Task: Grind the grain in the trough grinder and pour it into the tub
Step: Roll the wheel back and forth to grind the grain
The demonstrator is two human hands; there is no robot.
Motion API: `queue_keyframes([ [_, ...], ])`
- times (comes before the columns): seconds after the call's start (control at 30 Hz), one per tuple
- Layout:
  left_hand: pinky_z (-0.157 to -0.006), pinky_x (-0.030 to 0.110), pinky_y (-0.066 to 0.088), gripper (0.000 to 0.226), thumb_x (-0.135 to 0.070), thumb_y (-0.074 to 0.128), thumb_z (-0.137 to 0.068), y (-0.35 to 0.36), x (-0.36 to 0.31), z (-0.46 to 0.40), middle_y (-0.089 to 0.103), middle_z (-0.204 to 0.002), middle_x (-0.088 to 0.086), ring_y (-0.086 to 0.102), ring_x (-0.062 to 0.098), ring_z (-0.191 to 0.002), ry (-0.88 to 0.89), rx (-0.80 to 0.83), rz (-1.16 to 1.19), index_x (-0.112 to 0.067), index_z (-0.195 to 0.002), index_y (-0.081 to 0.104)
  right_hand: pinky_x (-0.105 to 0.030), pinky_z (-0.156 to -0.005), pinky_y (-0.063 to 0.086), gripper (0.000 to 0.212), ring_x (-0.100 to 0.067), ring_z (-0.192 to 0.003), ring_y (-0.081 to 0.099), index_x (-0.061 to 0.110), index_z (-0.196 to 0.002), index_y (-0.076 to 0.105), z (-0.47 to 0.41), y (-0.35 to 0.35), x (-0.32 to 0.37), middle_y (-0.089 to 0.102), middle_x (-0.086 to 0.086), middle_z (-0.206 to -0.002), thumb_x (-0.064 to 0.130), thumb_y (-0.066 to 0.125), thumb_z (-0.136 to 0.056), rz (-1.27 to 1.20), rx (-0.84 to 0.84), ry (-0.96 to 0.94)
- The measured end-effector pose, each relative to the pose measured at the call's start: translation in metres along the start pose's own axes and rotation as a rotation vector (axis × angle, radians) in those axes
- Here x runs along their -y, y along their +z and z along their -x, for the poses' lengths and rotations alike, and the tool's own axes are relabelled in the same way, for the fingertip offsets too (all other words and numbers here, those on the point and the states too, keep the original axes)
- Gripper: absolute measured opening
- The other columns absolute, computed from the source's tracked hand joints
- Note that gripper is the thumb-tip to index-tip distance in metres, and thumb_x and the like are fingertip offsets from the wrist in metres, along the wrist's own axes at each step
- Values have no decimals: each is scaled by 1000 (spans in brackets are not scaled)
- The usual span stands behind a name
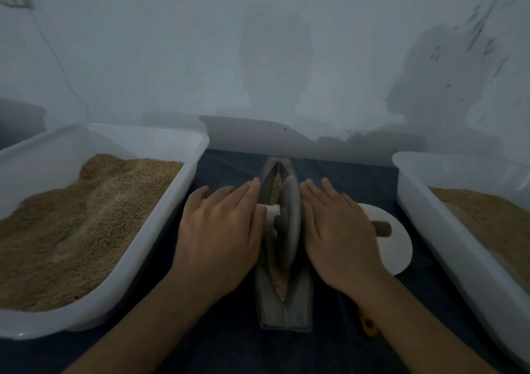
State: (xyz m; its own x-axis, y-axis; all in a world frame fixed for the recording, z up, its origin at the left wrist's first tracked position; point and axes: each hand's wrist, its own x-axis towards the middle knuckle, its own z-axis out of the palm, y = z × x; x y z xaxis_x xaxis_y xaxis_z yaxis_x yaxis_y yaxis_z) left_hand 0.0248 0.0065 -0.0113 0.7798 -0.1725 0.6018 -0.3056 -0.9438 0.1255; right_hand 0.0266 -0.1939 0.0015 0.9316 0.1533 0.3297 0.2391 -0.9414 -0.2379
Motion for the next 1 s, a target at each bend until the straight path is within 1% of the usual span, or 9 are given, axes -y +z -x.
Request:
queue_keyframes([
  [0.17,-112,55,38,50,-42,30,-107,-3,-4,-3,65,-138,-4,58,18,-130,23,10,-8,-22,-142,60,-35,-126,17,67,-7,-154,14,30,-159,31,18,-3,-3,32,13,-164,56,6,-104,-81,-19,-4],
  [0.3,-108,56,40,48,-39,26,-102,15,1,-38,74,-110,-5,65,22,-112,-84,113,-40,-29,-105,72,-44,-123,24,65,-16,-153,25,27,-152,46,-31,11,-3,43,8,-158,50,5,-107,47,-45,27],
  [0.4,-101,53,41,35,-35,29,-100,26,-2,-70,68,-90,-2,62,27,-94,-165,248,-160,-25,-81,57,-47,-108,41,56,-26,-139,49,22,-111,71,-80,14,-4,68,-2,-133,41,18,-109,62,-41,111],
  [0.47,-100,50,39,32,-33,34,-101,29,-5,-82,66,-86,-1,59,26,-84,-220,273,-171,-24,-78,55,-44,-86,46,53,-31,-109,64,25,-73,59,-99,10,-5,74,-6,-109,41,22,-108,68,23,175],
  [0.53,-94,45,40,34,-33,31,-102,27,-8,-81,64,-83,-3,51,23,-73,-207,261,-187,-25,-76,51,-42,-79,44,52,-32,-100,65,26,-66,49,-96,9,-7,72,-7,-100,41,23,-108,85,17,182],
  [0.63,-91,41,42,42,-37,22,-102,15,-11,-57,66,-86,-8,57,18,-78,-189,204,-120,-29,-80,56,-43,-108,40,58,-23,-145,42,21,-120,69,-60,14,-8,63,-3,-139,42,15,-110,69,-22,120],
  [0.7,-104,45,41,45,-40,26,-105,6,-6,-31,73,-110,-11,65,16,-106,-180,178,10,-32,-107,71,-40,-122,27,64,-16,-153,25,22,-152,45,-26,10,-1,43,3,-159,48,7,-108,28,-41,34],
  [0.8,-115,52,37,55,-48,23,-104,-12,3,1,65,-134,-15,56,8,-129,-115,164,125,-32,-142,59,-34,-124,20,67,-9,-154,20,25,-158,35,16,-4,7,35,9,-162,55,4,-106,-19,-94,-37],
  [1.0,-117,52,34,52,-42,24,-107,1,-5,-18,62,-141,-9,53,14,-135,-131,137,67,-27,-141,60,-36,-124,21,63,-12,-155,17,24,-159,33,-8,-2,1,33,7,-164,51,7,-108,-24,8,14],
])
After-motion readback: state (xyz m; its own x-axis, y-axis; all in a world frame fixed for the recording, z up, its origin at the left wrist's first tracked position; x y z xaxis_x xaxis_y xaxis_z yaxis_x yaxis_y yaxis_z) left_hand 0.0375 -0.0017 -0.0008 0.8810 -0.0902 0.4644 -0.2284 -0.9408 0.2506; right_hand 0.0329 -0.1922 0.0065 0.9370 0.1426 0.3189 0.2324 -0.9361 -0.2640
